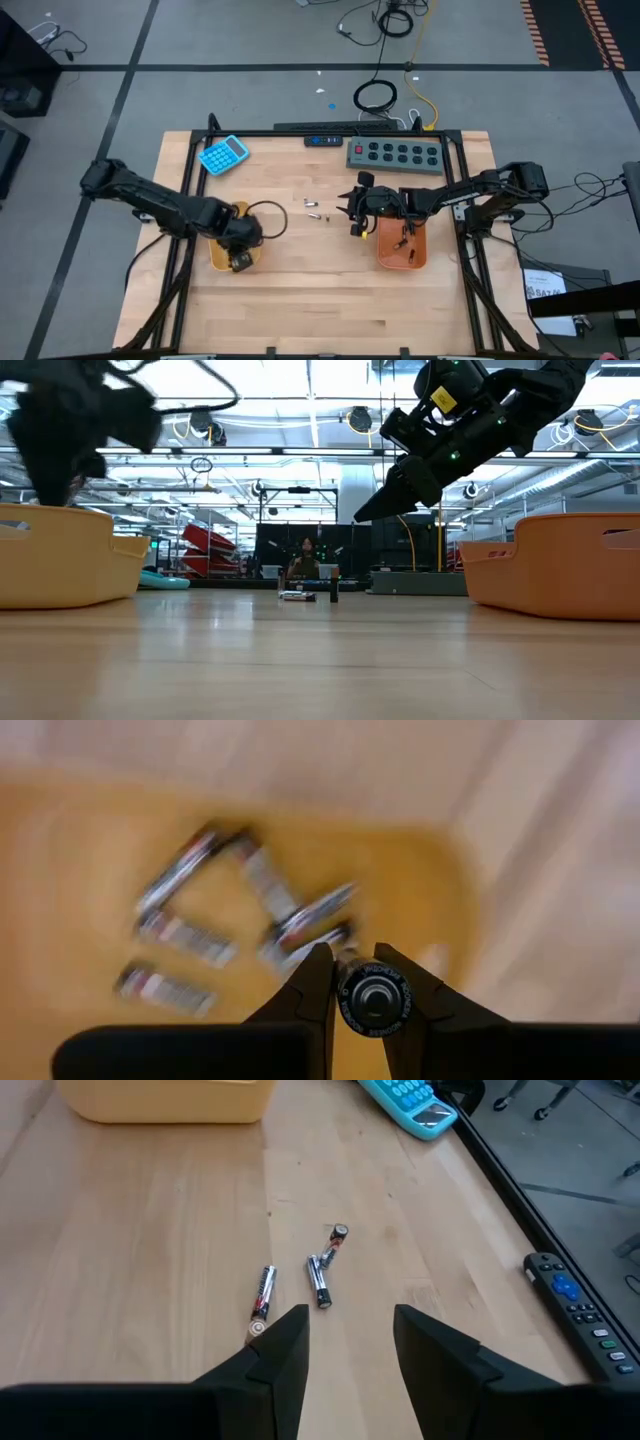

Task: Sort batteries
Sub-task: Put the silver battery into the yellow bin

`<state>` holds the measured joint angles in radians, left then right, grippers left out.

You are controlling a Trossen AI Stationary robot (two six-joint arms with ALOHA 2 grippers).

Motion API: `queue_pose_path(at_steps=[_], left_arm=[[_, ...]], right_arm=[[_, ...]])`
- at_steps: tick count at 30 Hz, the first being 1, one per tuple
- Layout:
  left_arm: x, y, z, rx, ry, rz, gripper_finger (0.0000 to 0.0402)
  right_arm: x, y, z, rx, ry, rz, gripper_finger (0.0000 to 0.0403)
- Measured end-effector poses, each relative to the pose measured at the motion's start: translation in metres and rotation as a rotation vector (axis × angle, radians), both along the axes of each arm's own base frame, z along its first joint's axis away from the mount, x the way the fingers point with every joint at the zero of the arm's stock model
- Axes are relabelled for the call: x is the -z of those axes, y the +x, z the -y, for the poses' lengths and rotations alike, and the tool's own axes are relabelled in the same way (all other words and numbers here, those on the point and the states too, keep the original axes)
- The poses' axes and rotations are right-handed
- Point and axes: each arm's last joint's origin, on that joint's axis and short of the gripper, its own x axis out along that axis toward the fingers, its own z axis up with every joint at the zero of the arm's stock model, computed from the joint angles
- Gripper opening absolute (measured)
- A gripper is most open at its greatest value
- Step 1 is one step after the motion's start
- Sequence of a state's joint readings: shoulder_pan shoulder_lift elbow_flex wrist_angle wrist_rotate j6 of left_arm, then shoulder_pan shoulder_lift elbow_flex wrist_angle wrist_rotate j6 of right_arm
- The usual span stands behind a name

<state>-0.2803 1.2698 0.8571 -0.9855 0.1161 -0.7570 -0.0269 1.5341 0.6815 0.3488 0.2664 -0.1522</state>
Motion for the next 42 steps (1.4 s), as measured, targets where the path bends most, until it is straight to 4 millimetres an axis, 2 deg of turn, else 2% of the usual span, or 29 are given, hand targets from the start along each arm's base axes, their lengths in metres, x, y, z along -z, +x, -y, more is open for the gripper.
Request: queue_pose_path(at_steps=[4, 10, 13, 17, 22, 29, 35, 42], left_arm=[[0.001, -0.008, 0.004, -0.055, 0.117, -0.034, 0.0063], [0.001, -0.007, 0.001, -0.051, 0.164, -0.023, 0.0201], [0.001, -0.005, -0.008, -0.050, 0.217, -0.008, 0.0236], [0.000, 0.009, -0.028, -0.063, 0.334, 0.089, 0.0240], [0.004, 0.045, -0.059, -0.043, 0.417, 0.284, 0.0234], [0.035, 0.087, -0.103, 0.039, 0.535, 0.373, 0.0234], [0.066, 0.104, -0.130, 0.064, 0.525, 0.370, 0.0234], [0.089, 0.114, -0.142, 0.101, 0.438, 0.409, 0.0234]], right_arm=[[0.000, 0.000, 0.000, 0.001, 0.002, 0.002, 0.0139], [-0.001, 0.000, 0.000, 0.002, 0.005, 0.008, 0.0139], [-0.001, 0.000, 0.000, 0.001, 0.005, 0.009, 0.0139], [-0.002, 0.001, 0.000, -0.003, 0.004, 0.024, 0.0139], [-0.003, 0.002, 0.000, -0.005, 0.004, 0.039, 0.0139], [-0.001, 0.001, 0.000, -0.005, 0.005, 0.016, 0.0139], [0.002, -0.001, 0.000, -0.004, 0.008, -0.013, 0.0139], [0.010, -0.007, 0.000, 0.006, 0.018, -0.037, 0.0139]])
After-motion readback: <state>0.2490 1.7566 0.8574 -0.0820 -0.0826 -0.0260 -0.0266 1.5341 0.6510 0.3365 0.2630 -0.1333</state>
